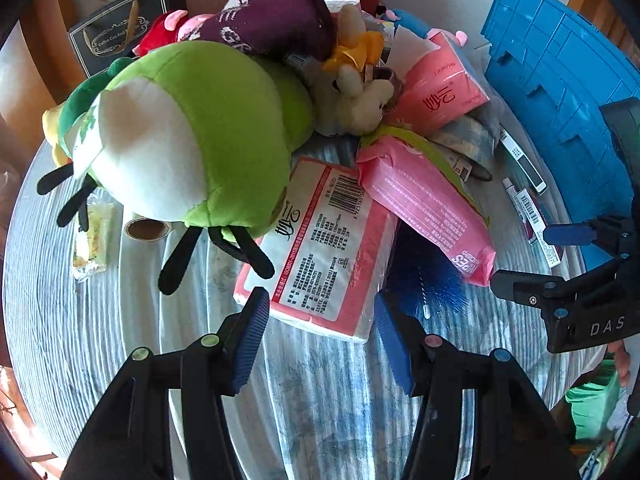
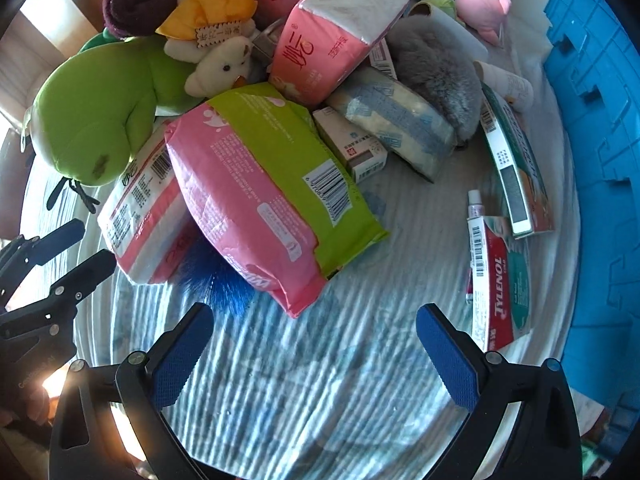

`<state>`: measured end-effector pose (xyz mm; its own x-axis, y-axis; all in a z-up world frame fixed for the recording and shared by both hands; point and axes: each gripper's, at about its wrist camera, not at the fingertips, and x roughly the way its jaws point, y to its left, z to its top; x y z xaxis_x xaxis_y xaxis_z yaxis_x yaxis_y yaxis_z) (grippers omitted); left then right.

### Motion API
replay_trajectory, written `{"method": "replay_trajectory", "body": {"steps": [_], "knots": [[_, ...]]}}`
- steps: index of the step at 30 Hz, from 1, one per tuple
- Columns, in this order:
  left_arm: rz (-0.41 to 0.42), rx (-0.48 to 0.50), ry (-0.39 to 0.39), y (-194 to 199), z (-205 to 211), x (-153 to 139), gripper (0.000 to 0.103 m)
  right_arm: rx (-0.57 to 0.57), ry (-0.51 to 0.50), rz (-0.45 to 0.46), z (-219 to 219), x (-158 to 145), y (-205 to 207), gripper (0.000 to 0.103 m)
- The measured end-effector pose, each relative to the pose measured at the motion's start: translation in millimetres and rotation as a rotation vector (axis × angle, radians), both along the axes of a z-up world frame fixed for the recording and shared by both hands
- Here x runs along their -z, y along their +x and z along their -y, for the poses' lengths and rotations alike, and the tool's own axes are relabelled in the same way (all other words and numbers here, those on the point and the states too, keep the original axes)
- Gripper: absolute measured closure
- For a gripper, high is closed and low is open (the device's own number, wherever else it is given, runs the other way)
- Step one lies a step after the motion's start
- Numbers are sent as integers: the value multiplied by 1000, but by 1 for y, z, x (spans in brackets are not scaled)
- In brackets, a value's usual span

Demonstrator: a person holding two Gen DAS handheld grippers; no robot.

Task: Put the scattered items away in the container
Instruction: 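Move both tools toward the remaining pile of items, then grasp the white-pink tissue pack with the left tool while the right tool grasps the pink-green wipes pack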

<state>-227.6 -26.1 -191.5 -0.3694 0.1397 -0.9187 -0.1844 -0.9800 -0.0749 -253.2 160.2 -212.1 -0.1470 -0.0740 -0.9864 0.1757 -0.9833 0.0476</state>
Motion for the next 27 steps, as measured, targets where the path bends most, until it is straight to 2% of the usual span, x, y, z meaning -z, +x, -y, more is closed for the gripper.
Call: {"method": "replay_trajectory", "body": {"steps": [4,7,9,11,15,17,20,23,27], "knots": [[12,11,-25,-9,-7,12,49,-17,3,2,2,9,-13,1],[-16,15,-42,-18,-12,13,49,-19,5,7,0,15,-22,1],[-22,16,-53,-25,-16,15,42,-25,2,5,0,17,-27,1],[-23,21,-65,-32,-20,19,27,-35,-2,5,0,19,-32,1],[-38,34,-88,-40,-26,25,19,-57,-20,10,0,23,-40,0],[-25,20,-62,-46,-23,30,11,-61,-31,6,-3,24,-46,0],[-7,-5,-5,-51,-17,37,7,-68,-57,6,-7,26,-53,0],[-22,-22,32,-48,-10,39,10,-99,-96,-2,-7,30,-58,0],[-50,-28,12,-41,-13,38,10,-121,-140,-7,-4,41,-67,0]]}}
